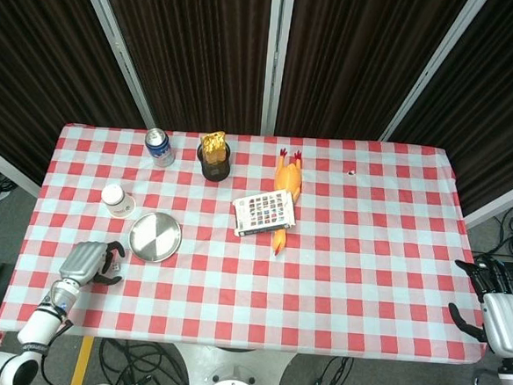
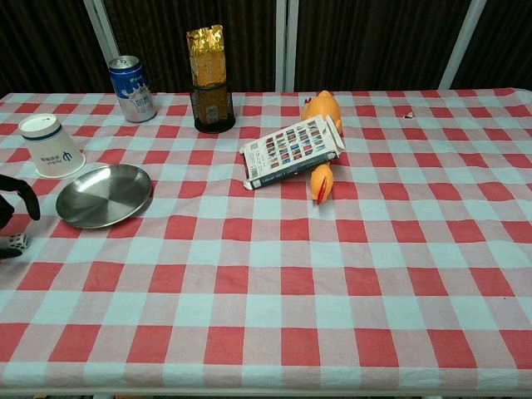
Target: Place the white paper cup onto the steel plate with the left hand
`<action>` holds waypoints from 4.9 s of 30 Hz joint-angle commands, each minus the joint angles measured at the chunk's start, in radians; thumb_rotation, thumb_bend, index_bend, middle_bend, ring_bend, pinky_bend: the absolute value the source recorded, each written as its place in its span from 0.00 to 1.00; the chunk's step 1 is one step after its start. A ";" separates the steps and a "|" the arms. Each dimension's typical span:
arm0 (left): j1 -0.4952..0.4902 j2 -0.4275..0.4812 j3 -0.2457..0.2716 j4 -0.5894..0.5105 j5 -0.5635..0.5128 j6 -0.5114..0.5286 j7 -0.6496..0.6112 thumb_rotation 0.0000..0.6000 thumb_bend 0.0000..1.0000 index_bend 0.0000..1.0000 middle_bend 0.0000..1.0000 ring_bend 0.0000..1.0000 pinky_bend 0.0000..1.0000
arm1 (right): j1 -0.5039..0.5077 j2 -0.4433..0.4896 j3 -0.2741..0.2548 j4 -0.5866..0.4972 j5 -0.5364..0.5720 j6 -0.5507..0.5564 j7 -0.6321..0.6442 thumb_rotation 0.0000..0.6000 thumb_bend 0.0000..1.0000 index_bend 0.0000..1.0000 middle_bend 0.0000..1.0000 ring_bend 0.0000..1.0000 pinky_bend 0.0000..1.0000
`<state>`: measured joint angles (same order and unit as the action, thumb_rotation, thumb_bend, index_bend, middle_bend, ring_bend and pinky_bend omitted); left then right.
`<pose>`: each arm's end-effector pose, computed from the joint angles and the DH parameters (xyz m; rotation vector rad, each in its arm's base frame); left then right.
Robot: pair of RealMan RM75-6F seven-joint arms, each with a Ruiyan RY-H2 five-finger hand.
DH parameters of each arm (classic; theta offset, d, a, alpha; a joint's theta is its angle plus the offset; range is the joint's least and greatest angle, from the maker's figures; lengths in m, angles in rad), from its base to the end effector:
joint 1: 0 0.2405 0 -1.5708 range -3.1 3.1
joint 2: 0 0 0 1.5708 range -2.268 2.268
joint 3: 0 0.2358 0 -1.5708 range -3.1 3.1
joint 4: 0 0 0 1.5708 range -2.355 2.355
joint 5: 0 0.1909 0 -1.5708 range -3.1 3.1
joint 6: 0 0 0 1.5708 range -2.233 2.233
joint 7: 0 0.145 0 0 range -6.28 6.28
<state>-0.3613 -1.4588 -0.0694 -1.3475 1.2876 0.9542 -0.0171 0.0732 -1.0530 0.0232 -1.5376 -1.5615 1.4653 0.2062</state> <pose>-0.2856 0.2484 0.0267 -1.6233 -1.2986 -0.7334 -0.3006 -0.1714 0.1852 1.4206 -0.9755 0.9426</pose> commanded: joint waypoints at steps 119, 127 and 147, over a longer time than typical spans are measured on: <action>-0.199 -0.047 -0.176 0.210 0.056 -0.076 -0.632 1.00 0.26 0.48 0.37 0.22 0.27 | -0.008 0.008 0.010 -0.007 0.010 0.017 -0.012 1.00 0.27 0.15 0.20 0.00 0.07; -0.226 0.010 -0.096 0.067 0.097 -0.141 -0.541 1.00 0.26 0.48 0.37 0.22 0.25 | -0.011 0.005 0.007 -0.001 0.013 0.014 -0.004 1.00 0.27 0.15 0.20 0.00 0.07; -0.250 -0.040 -0.111 0.149 -0.078 -0.203 -0.404 1.00 0.26 0.48 0.37 0.22 0.23 | -0.016 0.007 0.005 0.001 0.014 0.017 0.001 1.00 0.27 0.15 0.20 0.00 0.07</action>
<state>-0.6140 -1.4978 -0.1750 -1.2036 1.2161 0.7521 -0.4173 0.0569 -1.0463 0.0281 -1.5364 -1.5475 1.4824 0.2069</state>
